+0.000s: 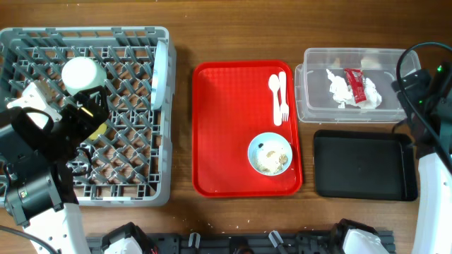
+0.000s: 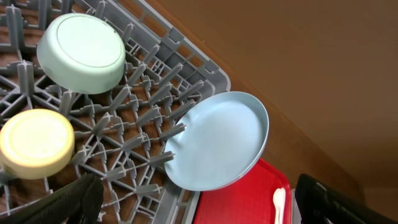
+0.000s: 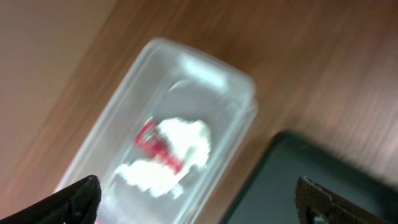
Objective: Sort waste into correct bins and load items into the dishwasher rack
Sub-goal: 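Release the green bowl in the rack and lift the left gripper, then reach the right gripper to the light-blue rice bowl and grasp its rim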
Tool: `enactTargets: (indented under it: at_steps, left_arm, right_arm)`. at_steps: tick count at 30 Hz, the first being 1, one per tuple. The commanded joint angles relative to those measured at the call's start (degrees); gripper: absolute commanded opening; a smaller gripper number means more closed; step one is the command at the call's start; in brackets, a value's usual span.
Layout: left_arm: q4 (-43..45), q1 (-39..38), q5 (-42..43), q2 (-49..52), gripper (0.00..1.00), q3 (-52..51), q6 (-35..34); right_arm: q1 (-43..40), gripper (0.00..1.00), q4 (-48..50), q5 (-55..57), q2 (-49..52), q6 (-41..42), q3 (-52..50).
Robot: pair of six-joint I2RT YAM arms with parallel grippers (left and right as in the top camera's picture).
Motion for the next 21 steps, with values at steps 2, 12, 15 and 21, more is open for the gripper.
enactTargets:
  at_steps: [2, 12, 15, 21]
  left_arm:
    - [0.2, 0.0, 0.9, 0.8, 1.0, 0.2, 1.5]
    - [0.2, 0.0, 0.9, 5.6, 1.0, 0.2, 1.5]
    - [0.2, 0.0, 0.9, 7.1, 1.0, 0.2, 1.5]
    - [0.2, 0.0, 0.9, 8.5, 1.0, 0.2, 1.5]
  right_arm:
    - [0.8, 1.0, -5.4, -40.7, 0.1, -6.5, -0.6]
    - [39.4, 1.0, -12.2, -26.8, 1.5, -9.0, -5.9]
    - [49.4, 1.0, -4.9, -23.3, 7.6, -0.9, -12.9]
    - [50.3, 0.95, 2.8, -35.0, 22.0, -4.7, -14.1]
